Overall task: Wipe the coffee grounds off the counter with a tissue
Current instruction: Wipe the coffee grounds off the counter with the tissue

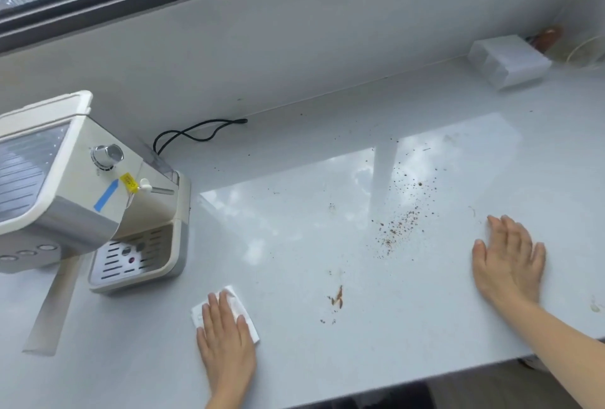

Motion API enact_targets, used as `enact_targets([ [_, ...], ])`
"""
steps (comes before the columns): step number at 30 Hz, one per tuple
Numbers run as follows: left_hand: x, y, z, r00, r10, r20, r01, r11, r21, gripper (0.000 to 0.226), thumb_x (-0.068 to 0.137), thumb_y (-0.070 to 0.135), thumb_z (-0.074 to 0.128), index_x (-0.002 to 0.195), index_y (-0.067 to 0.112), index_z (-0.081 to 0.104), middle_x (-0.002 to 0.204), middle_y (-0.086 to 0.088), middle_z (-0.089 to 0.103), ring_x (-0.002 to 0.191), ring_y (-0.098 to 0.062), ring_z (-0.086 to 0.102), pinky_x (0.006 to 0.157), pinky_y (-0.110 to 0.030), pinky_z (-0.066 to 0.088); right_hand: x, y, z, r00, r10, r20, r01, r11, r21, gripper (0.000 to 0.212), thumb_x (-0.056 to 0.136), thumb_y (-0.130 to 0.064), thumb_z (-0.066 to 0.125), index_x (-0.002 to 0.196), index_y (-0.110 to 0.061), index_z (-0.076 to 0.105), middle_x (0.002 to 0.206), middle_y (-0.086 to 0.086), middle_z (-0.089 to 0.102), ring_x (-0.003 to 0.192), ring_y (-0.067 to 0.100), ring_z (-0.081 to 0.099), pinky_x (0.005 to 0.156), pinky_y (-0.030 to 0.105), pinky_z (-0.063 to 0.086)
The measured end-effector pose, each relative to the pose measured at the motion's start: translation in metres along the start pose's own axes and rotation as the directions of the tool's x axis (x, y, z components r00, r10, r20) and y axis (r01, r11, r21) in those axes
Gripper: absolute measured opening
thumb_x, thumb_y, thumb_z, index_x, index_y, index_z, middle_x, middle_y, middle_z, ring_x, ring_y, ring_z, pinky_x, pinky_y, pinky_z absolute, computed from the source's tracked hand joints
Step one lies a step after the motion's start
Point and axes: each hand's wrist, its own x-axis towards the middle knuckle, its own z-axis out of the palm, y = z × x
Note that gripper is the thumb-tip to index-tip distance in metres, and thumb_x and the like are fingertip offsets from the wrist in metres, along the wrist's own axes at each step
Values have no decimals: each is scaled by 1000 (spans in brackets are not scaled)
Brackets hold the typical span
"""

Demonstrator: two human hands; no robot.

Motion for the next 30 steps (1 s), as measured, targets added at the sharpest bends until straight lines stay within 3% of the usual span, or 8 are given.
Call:
enact_targets([
  [3, 19, 13, 4, 996, 75, 48, -78, 996, 49, 56, 98, 23, 23, 150, 16, 3, 160, -3, 3, 148, -19, 3, 119, -39, 6, 0, 1, 2, 1000, -23, 4, 23, 1000, -1, 62, 84, -36, 24, 140, -12, 35, 151, 13, 33, 141, 28, 22, 114, 53, 11],
  [6, 14, 54, 18, 944, 305, 123, -311, 950, 35, 58, 98, 26, 17, 147, 21, -12, 158, 4, -15, 146, -14, -14, 117, -33, -10, 4, 4, 4, 999, -32, -11, 32, 999, -3, 61, 84, -35, 24, 139, -13, 35, 150, 12, 33, 141, 27, 22, 114, 53, 12],
  [9, -16, 96, 38, 833, 518, 195, -528, 849, 0, 59, 93, 34, 10, 148, 24, -9, 155, 10, -17, 145, -16, -18, 116, -30, -15, 4, 6, 7, 999, -35, -10, 35, 999, 2, 61, 84, -37, 22, 140, -15, 33, 151, 10, 31, 142, 26, 20, 115, 53, 10],
  [12, -24, 105, 43, 785, 583, 209, -598, 801, 11, 59, 92, 36, 11, 149, 25, -6, 156, 12, -14, 144, -17, -19, 115, -30, -13, 5, 8, 7, 999, -47, -12, 47, 999, 18, 60, 85, -38, 23, 140, -15, 33, 151, 10, 31, 142, 25, 19, 115, 53, 10],
  [17, -33, 57, 34, 895, 417, 158, -431, 900, 67, 59, 97, 33, 13, 142, 29, -25, 153, 9, -28, 141, -8, -28, 114, -27, -20, 4, 9, 7, 999, -51, -8, 51, 998, 31, 58, 86, -36, 25, 139, -13, 33, 150, 10, 31, 142, 25, 19, 116, 53, 10],
  [20, -57, 26, 26, 947, 290, 138, -301, 951, 67, 58, 93, 37, 6, 145, 25, -19, 155, 4, -24, 142, -10, -24, 117, -29, -14, 2, 9, 4, 998, -61, 2, 61, 996, 59, 59, 86, -35, 26, 140, -11, 33, 151, 11, 31, 143, 25, 19, 116, 53, 9],
  [26, -72, 24, 24, 992, 116, 50, -119, 990, 69, 71, 84, 41, -1, 149, 14, 9, 159, -5, 6, 147, -19, 5, 117, -37, 7, 0, 9, 3, 996, -89, 15, 88, 995, 46, 60, 86, -35, 24, 139, -10, 35, 151, 12, 31, 142, 26, 20, 116, 53, 8],
  [30, -43, 35, 22, 995, 73, 66, -78, 994, 78, 69, 85, 40, -1, 149, 15, 2, 160, -4, 0, 148, -19, 1, 118, -37, 3, 1, 9, 5, 997, -82, 12, 81, 996, 28, 61, 85, -37, 21, 138, -11, 35, 150, 11, 32, 141, 25, 20, 116, 53, 10],
])
